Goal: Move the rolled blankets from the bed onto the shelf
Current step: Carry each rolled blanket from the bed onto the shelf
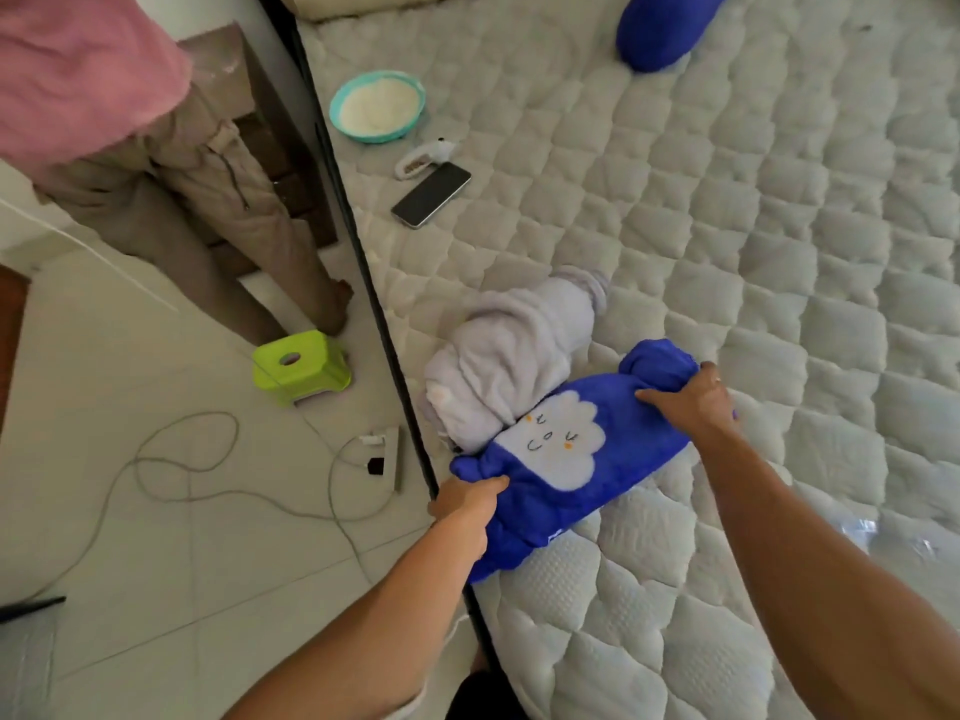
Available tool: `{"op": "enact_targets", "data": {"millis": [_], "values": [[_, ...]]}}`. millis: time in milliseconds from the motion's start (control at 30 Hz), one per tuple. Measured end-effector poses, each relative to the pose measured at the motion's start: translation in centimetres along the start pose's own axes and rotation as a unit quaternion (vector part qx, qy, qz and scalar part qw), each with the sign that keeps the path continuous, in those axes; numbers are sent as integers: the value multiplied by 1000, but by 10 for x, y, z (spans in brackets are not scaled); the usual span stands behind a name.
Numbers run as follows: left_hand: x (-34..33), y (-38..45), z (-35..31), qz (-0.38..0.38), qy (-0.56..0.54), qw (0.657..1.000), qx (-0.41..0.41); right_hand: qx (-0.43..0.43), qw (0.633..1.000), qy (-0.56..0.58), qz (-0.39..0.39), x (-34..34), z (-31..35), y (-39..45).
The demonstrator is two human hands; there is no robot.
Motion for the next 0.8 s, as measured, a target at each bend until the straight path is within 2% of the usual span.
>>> {"op": "enact_targets", "data": {"millis": [200,400,633,800], "values": [[9,0,-3,1,-53,999,-11,-13,998,-33,46,6,5,-6],[59,-6,6,-16,-46,997,-62,41,997,-27,68,-1,49,-78],[217,10,51,-145,-40,980,-129,62,981,96,157,-78,96,-202],[358,15,113,-245,-72,961,-107,91,947,201,232,-174,134,-313]]}}
Point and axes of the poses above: each hand's wrist, its own y-axis towards the middle knuckle, its own x-axis out of the back of the hand, z = x × y, the point moved 3 cm from there along y, towards the middle knuckle, and after that the axes turned 2 degrees about y, right-handed, at the moved point
